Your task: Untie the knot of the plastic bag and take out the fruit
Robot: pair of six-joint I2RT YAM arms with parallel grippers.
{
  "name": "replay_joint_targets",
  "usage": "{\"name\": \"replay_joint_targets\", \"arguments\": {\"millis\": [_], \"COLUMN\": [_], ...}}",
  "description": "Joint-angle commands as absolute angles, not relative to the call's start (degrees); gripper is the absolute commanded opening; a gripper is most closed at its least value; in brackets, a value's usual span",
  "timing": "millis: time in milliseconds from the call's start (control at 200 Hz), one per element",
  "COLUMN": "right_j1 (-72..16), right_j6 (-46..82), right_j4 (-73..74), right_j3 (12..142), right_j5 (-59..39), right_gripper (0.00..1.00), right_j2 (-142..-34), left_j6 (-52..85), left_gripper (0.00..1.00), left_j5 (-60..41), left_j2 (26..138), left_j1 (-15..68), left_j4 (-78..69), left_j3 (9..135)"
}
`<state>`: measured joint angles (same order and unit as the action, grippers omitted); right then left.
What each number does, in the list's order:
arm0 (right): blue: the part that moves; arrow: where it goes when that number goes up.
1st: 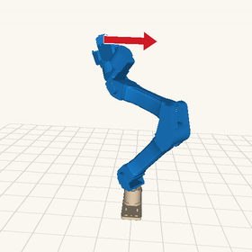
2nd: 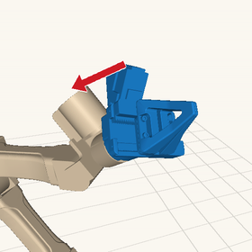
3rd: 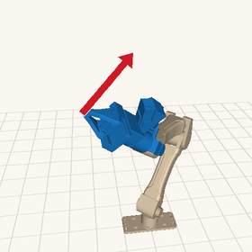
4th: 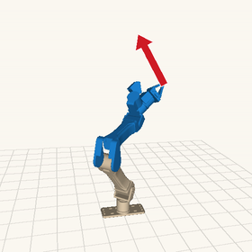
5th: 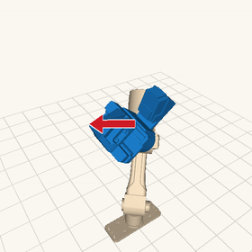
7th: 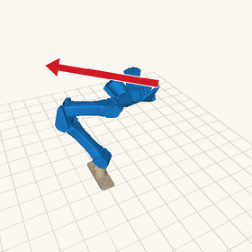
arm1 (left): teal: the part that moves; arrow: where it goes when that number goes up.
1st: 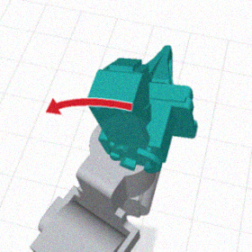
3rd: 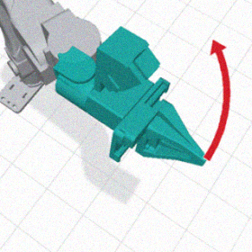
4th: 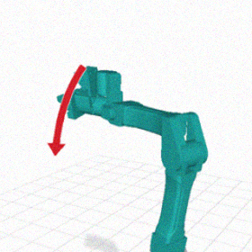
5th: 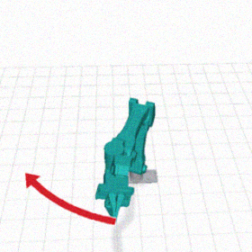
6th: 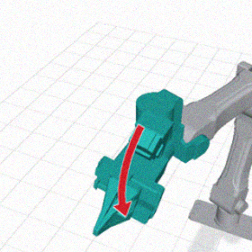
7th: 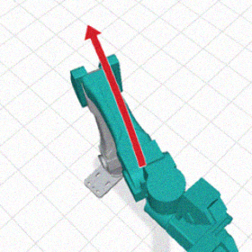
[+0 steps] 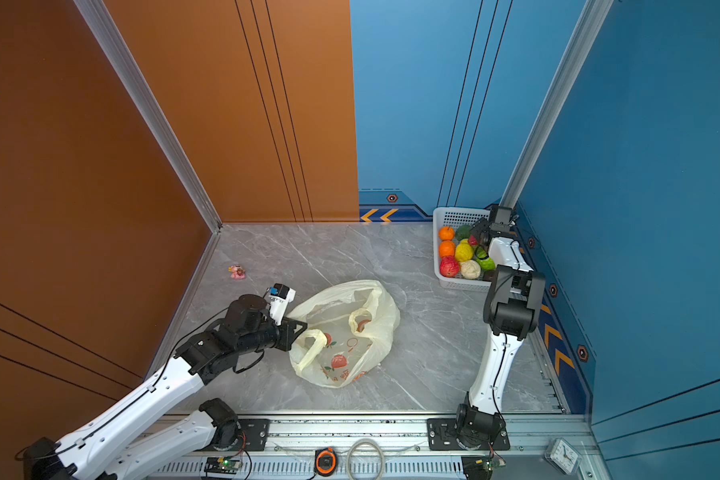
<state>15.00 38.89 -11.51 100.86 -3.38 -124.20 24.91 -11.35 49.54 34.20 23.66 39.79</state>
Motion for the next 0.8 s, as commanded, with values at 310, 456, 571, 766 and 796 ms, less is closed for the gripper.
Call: {"name": "replay_joint_targets", "arguments": {"millis": [310,456,571,766,796], "right_j1": [14.0,12.2,10.0,5.3,4.4], "right_j6": [38.6,39.1,38.9,39.7,40.1], "right_j4": [-14.2,-15.7,-18.2,-23.8,-24.6], "right_j3": [84.6,77.2,71.6,61.0,59.3], "right_j5": [-3.6,-5.6,-6.4,-7.5,-7.5], "right_gripper": [0.80,0.80,0.80,0.80,0.80], "right_j2": [-104.6,-96.4,-89.0,-74.3,-71.9], "left_j6": [24.5,23.9,23.4,21.9,21.6], "left_gripper": [0.00,0.00,0.00,0.00,0.00], "left_j5": [-8.8,-7.9,-7.4,-7.7,-7.8], "left_j2": [47.6,48.0,49.1,54.2,55.4], "left_j1": [34.8,34.7,34.6,33.5,33.3], "left_j4": [23.1,22.4,20.7,14.0,12.7], "left_j3": [39.7,39.7,39.7,40.6,41.0]}}
